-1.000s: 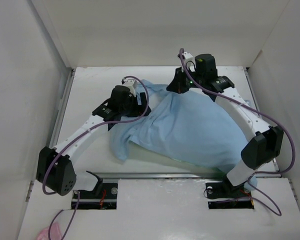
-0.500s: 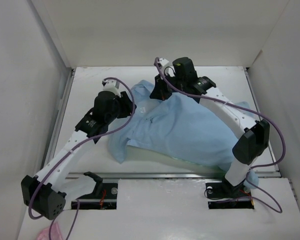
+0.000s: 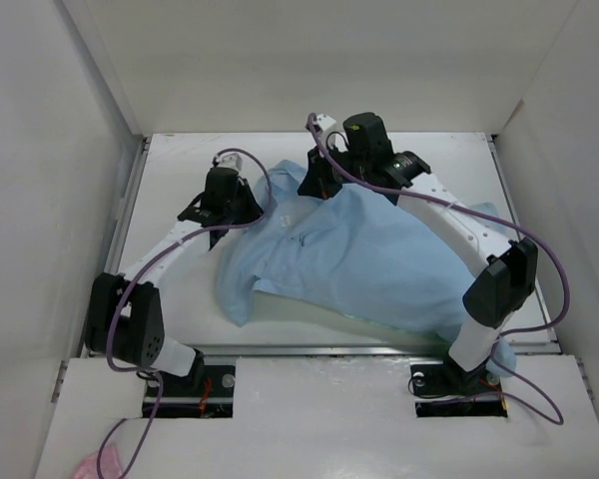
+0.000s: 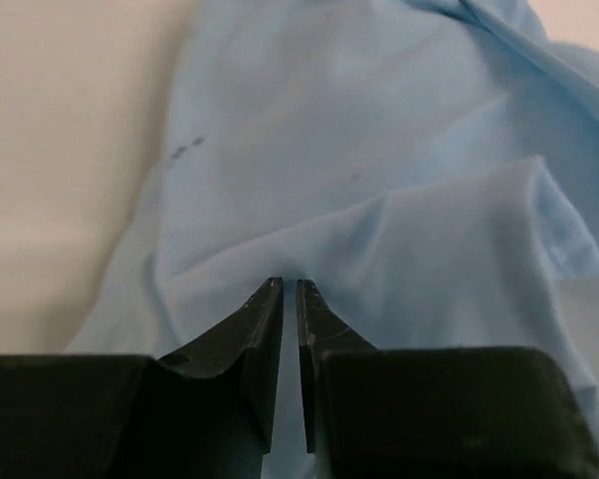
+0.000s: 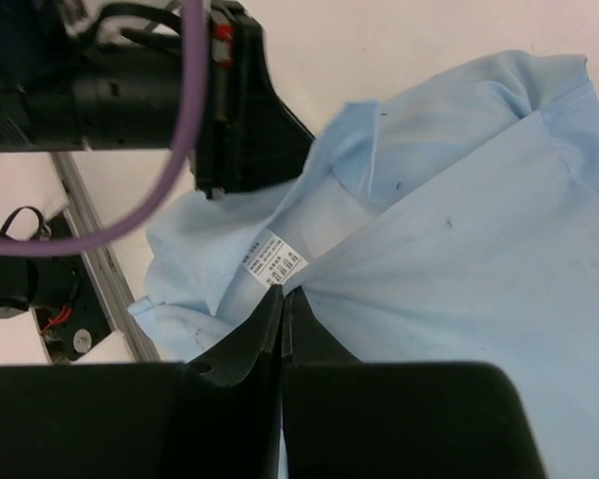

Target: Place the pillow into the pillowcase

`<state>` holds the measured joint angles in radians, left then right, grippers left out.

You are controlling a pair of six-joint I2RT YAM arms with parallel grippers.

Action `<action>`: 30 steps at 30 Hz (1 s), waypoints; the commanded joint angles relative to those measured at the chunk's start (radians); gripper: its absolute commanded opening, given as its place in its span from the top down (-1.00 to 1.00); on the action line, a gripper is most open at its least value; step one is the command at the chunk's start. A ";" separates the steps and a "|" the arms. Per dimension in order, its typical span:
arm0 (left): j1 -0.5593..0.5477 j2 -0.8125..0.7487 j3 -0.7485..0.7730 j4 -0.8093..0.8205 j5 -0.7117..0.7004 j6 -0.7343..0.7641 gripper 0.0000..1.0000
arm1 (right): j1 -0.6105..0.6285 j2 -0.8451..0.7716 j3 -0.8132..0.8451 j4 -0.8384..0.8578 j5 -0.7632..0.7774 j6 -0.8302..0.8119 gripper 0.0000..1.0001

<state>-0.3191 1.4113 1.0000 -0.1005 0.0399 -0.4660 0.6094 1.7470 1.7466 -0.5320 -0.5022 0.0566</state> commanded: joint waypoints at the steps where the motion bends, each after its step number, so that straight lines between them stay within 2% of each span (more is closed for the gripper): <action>1: -0.023 -0.003 0.066 0.180 0.208 0.030 0.81 | 0.020 0.013 0.065 0.024 -0.019 0.015 1.00; 7: -0.124 0.047 0.063 0.266 0.379 0.073 0.81 | 0.056 0.109 0.160 0.144 -0.139 0.136 1.00; 12: -0.190 0.097 0.005 0.315 0.431 0.037 0.84 | 0.116 0.210 0.247 0.205 -0.033 0.290 1.00; 13: -0.190 0.097 -0.012 0.353 0.446 0.026 0.84 | 0.116 0.224 0.248 0.237 -0.068 0.322 1.00; 14: -0.190 0.097 -0.036 0.354 0.446 0.017 0.88 | 0.116 0.233 0.238 0.322 -0.081 0.357 1.00; 16: -0.190 0.080 -0.052 0.320 0.414 -0.002 0.91 | 0.116 0.233 0.217 0.384 -0.040 0.436 1.00; 19: -0.157 -0.036 -0.078 0.251 0.333 -0.011 0.91 | 0.116 0.233 0.217 0.371 0.074 0.445 1.00; 20: -0.144 -0.076 -0.078 0.202 0.304 -0.011 0.65 | 0.116 0.217 0.193 0.359 0.094 0.445 1.00; 23: -0.101 -0.242 -0.075 0.112 0.164 -0.011 0.44 | 0.083 0.152 0.130 0.359 0.131 0.445 1.00; 25: -0.090 -0.307 -0.057 0.085 0.114 0.012 0.18 | 0.067 0.103 0.076 0.359 0.146 0.436 1.00; 27: -0.061 -0.371 -0.026 0.052 0.104 0.023 0.15 | 0.056 0.077 0.054 0.359 0.174 0.423 1.00; 28: -0.061 -0.383 -0.017 0.042 0.104 0.032 -0.04 | 0.056 0.066 0.045 0.348 0.183 0.413 1.00; 30: -0.061 -0.402 -0.001 0.009 0.115 0.044 -0.27 | 0.056 0.052 0.045 0.348 0.173 0.404 1.00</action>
<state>-0.3893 1.0416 0.9520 -0.0490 0.1612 -0.4671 0.6827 1.8343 1.8072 -0.2691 -0.3923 0.4728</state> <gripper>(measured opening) 0.604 0.011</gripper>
